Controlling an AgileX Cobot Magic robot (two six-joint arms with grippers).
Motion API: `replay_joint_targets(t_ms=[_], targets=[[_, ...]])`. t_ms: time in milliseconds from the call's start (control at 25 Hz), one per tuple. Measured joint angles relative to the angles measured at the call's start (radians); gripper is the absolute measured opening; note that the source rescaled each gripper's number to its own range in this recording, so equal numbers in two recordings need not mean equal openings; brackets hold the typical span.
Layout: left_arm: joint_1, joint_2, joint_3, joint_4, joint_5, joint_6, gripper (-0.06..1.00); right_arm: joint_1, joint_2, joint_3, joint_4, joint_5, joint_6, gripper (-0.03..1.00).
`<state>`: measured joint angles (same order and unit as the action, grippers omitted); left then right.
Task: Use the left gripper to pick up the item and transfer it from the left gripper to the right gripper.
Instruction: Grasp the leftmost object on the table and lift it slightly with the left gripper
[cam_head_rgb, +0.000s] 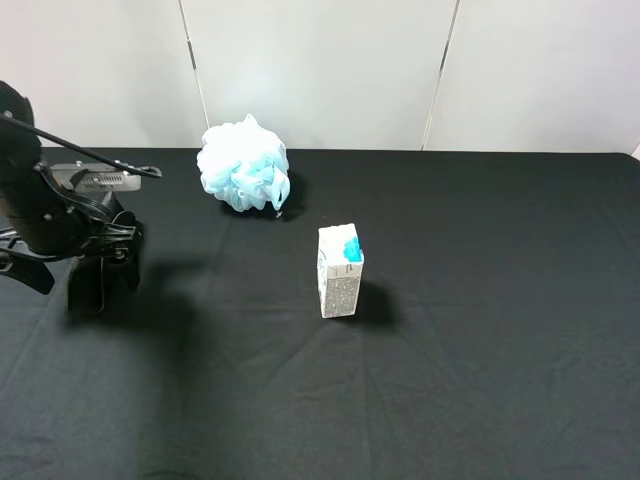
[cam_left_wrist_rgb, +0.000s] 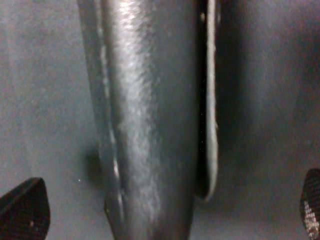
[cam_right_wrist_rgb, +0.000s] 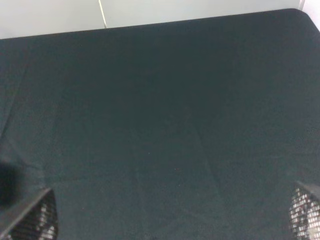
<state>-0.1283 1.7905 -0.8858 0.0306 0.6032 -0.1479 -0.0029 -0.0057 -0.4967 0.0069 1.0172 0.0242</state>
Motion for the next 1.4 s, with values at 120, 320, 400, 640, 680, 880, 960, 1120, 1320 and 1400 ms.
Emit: replay_joint_targets(t_ms=[120,320,400,640,680,880,960,1120,1320,1400], targets=[[0.0,0.027,-0.005,0.006,-0.019,-0.012,1.0,0.0,0.0,0.0,0.0,0.0,0.0,1.0],[0.0,0.045,-0.006,0.031,-0.055,-0.035,1.0,0.0,0.0,0.0,0.0,0.0,0.0,1.0],[0.0,0.045,-0.006,0.046,-0.067,-0.041,1.0,0.0,0.0,0.0,0.0,0.0,0.0,1.0],[0.0,0.045,-0.006,0.096,-0.07,-0.073,1.0,0.0,0.0,0.0,0.0,0.0,0.0,1.0],[0.0,0.045,-0.006,0.103,-0.07,-0.082,1.0,0.0,0.0,0.0,0.0,0.001,0.0,1.0],[0.0,0.066,-0.007,0.108,-0.067,-0.089,1.0,0.0,0.0,0.0,0.0,0.0,0.0,1.0],[0.0,0.081,-0.007,0.102,-0.064,-0.09,1.0,0.0,0.0,0.0,0.0,0.0,0.0,1.0],[0.0,0.087,-0.007,0.102,-0.065,-0.09,0.99,0.0,0.0,0.0,0.0,0.0,0.0,1.0],[0.0,0.087,-0.007,0.104,-0.073,-0.09,0.7,0.0,0.0,0.0,0.0,0.0,0.0,1.0],[0.0,0.087,-0.007,0.104,-0.085,-0.09,0.5,0.0,0.0,0.0,0.0,0.0,0.0,1.0]])
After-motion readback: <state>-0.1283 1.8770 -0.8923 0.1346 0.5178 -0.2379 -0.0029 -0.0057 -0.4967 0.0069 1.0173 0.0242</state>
